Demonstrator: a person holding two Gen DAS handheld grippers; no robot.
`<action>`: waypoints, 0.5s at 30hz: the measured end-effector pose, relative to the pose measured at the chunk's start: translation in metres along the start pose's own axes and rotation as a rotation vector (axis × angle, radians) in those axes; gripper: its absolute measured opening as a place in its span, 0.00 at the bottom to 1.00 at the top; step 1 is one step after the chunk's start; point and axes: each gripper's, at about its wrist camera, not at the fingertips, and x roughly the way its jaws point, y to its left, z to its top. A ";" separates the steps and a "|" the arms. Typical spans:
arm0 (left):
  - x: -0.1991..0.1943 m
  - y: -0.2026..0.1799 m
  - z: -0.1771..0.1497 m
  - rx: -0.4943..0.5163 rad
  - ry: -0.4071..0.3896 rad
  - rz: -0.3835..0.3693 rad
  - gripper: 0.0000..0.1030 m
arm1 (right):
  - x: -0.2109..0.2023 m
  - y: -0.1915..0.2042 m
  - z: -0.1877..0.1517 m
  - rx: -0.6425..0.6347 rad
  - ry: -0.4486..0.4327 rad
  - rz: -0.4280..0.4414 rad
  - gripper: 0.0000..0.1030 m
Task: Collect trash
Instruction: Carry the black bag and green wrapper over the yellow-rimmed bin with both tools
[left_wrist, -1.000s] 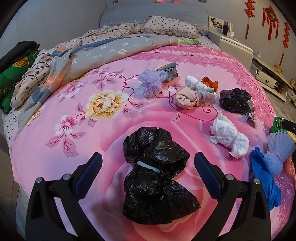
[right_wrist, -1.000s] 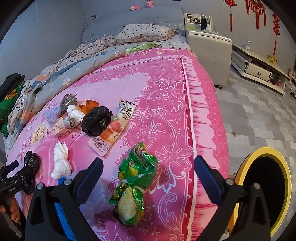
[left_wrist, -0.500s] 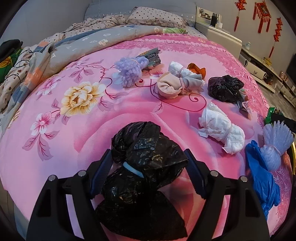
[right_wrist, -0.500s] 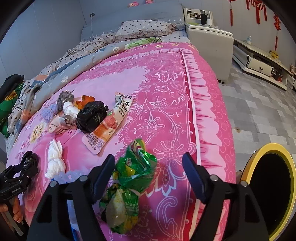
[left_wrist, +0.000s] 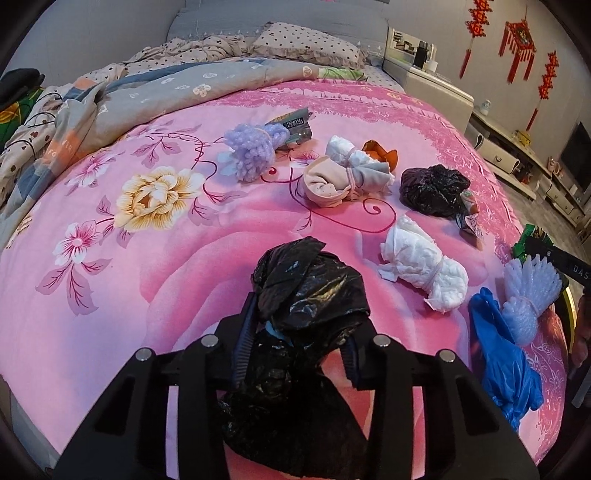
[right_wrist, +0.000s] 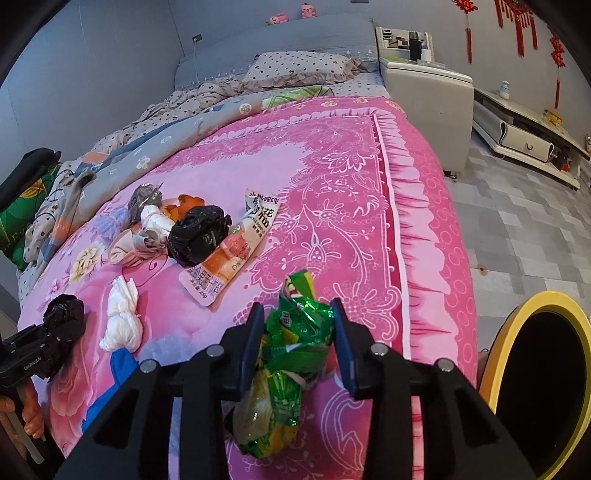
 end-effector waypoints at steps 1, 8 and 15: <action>-0.004 0.002 0.000 -0.009 -0.014 -0.007 0.36 | -0.004 -0.001 0.000 0.002 -0.023 -0.008 0.32; -0.032 0.010 -0.001 -0.067 -0.111 -0.024 0.35 | -0.027 -0.007 0.003 0.024 -0.101 -0.028 0.32; -0.055 0.018 -0.002 -0.117 -0.138 -0.045 0.35 | -0.046 -0.003 0.001 0.049 -0.048 0.019 0.32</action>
